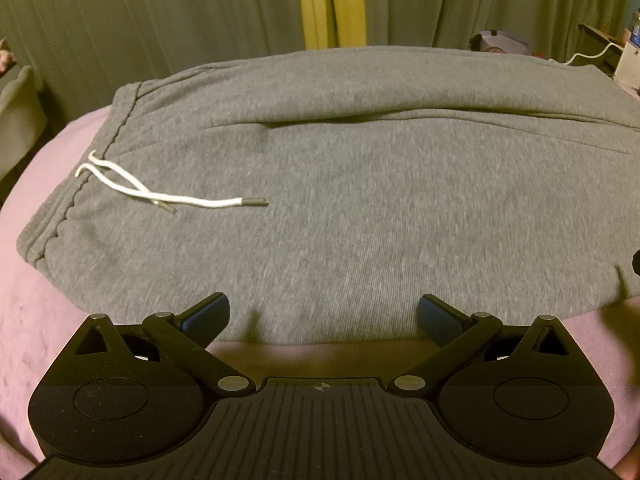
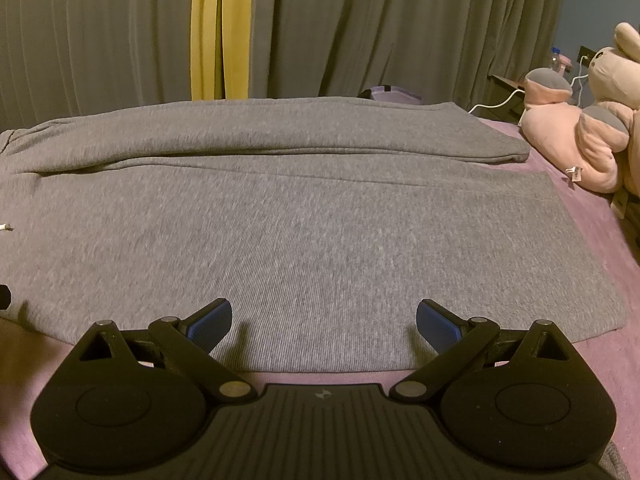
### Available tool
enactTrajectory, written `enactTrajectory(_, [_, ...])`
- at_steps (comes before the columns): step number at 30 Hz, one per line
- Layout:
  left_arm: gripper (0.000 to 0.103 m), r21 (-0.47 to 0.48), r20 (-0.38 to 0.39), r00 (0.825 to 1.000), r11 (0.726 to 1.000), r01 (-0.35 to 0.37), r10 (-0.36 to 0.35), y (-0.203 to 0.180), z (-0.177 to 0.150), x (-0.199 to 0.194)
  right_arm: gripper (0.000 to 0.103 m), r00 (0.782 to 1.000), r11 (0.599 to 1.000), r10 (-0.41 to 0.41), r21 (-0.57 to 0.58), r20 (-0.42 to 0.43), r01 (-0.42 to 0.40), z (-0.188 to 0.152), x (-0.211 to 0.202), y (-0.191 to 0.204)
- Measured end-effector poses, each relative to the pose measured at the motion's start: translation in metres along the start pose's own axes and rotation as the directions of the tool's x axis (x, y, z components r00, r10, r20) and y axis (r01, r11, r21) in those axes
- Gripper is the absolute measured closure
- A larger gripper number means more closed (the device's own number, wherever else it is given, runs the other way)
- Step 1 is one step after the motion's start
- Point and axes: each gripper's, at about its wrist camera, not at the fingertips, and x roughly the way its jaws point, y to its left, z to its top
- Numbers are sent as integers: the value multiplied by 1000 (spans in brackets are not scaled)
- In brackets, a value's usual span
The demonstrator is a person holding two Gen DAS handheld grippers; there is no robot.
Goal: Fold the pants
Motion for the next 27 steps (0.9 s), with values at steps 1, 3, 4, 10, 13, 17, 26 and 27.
enactTrajectory(1, [0,0,-1,1000,1000,0,0,0,0,0,4,1000,1000,0,-2,-1,0,0,0,0])
enactTrajectory(3, [0,0,-4,1000,1000,1,-1,0,1,0,4,1000,1000,-2,-7,-3,2,1,1,2])
enactTrajectory(4, [0,0,-5,1000,1000,0,0,0,1,0,4,1000,1000,-2,-10,-3,2,0,1,2])
enactTrajectory(10, [0,7,-14,1000,1000,-6,6,-1,3,0,4,1000,999,-4,-39,-10,4,1,3,9])
enactTrajectory(13, [0,6,-20,1000,1000,-9,9,0,4,1,4,1000,998,-4,-60,-16,3,1,4,12])
enactTrajectory(17, [0,-5,-21,1000,1000,-16,16,3,6,-1,4,999,998,17,-61,-32,-19,5,8,13])
enactTrajectory(26, [0,-97,43,998,995,-38,42,16,42,-8,4,986,994,41,104,-165,-24,31,64,-23])
enactTrajectory(27, [0,-115,49,997,992,-46,52,17,52,-5,4,984,994,29,108,-178,-10,32,72,-25])
